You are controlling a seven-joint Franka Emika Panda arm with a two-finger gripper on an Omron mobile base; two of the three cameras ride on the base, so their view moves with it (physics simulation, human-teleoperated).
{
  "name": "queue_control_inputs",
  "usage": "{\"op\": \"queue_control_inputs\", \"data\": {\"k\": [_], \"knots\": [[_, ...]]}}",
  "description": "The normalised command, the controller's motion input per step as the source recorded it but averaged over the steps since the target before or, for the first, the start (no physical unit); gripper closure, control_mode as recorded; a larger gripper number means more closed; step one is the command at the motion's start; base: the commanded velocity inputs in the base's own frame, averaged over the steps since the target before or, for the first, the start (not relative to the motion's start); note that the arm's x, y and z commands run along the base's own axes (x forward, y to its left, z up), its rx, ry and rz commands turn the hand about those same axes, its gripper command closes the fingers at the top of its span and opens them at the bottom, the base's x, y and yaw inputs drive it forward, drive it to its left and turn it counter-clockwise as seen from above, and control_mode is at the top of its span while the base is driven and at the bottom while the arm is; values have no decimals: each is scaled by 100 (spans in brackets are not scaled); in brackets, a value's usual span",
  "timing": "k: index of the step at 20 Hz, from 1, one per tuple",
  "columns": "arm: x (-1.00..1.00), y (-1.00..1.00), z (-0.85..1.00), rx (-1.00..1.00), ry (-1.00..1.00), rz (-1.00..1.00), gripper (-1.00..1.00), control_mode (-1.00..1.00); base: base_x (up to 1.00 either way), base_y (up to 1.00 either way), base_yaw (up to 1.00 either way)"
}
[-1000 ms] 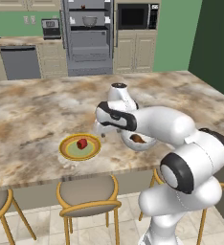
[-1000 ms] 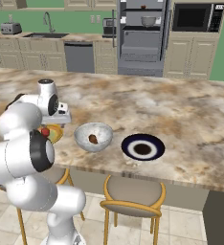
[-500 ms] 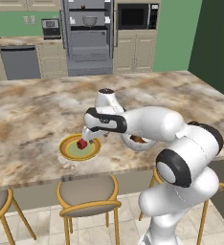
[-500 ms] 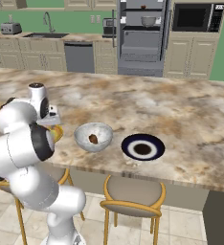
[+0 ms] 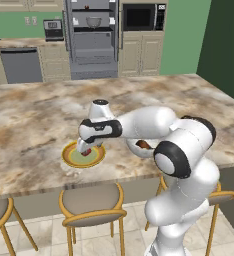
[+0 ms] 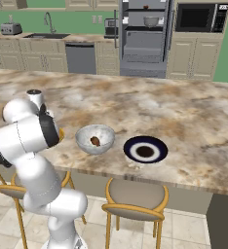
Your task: Pick the chicken drumstick and bell pepper from their plates and place them in the bowl. Then put the bowl in the fridge.
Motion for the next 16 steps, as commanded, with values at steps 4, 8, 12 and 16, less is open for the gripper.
{"op": "queue_control_inputs", "data": {"k": [4, 8, 12, 16], "knots": [[37, 30, -22, 0, 0, 8, -100, -100, 0, 0, 0], [37, 12, -14, 0, 1, 4, -100, -100, 0, 0, 0], [32, 0, -10, -5, 5, 1, -100, -100, 0, 0, 0], [27, 0, -12, -8, 8, 0, -100, -100, 0, 0, 0]]}}
